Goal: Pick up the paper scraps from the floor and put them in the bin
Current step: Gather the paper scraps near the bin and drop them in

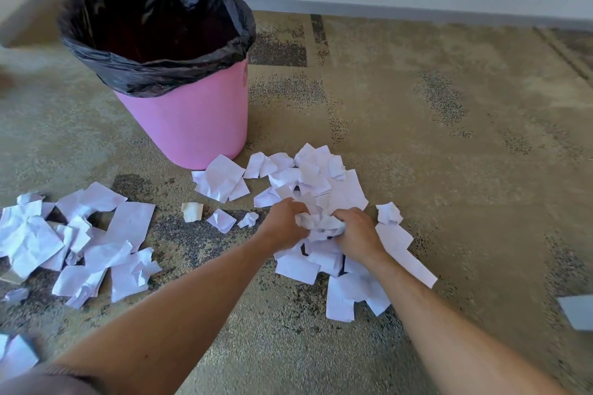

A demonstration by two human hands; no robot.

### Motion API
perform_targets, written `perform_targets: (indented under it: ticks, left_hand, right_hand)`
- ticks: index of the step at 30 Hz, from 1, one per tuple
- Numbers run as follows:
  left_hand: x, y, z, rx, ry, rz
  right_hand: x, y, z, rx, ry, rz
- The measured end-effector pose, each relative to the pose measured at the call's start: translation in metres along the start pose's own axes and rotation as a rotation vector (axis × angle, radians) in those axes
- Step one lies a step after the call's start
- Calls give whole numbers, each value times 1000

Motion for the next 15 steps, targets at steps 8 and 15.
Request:
perform_targets:
  ticks: [8,15]
  left_hand:
    - [23,-12,65,367,120,106]
    - [48,13,141,648,242,92]
  right_hand:
    - [17,-5,33,-888,121,-259]
    - [7,-69,71,-1298,120,-152]
Point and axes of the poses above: each hand's wrist, its own x-axis away from the middle knuckle, its own z-axis out of the back of the hand, y = z × x, the point moved 9 cm from there along -x, towards the middle knuckle, and after that the axes turned 6 degrees about -x, right-handed, at the moved point
